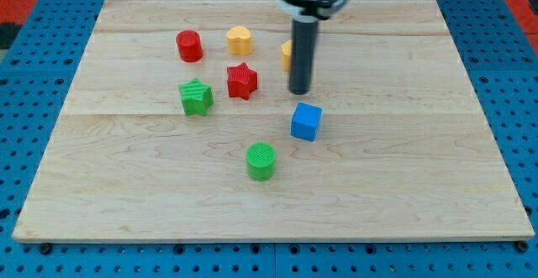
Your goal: Keep arm on left side of blue cube
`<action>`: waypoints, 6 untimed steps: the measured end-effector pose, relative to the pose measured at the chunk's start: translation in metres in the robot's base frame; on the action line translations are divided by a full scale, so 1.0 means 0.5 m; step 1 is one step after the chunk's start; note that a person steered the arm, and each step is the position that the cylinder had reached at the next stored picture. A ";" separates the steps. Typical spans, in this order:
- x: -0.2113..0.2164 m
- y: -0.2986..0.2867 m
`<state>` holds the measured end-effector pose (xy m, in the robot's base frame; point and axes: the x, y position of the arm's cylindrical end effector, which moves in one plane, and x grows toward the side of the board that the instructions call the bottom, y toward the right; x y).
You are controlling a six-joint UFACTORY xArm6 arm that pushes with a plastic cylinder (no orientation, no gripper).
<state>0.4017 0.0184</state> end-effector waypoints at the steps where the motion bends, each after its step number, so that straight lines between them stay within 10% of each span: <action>1: 0.072 -0.035; 6: 0.047 0.080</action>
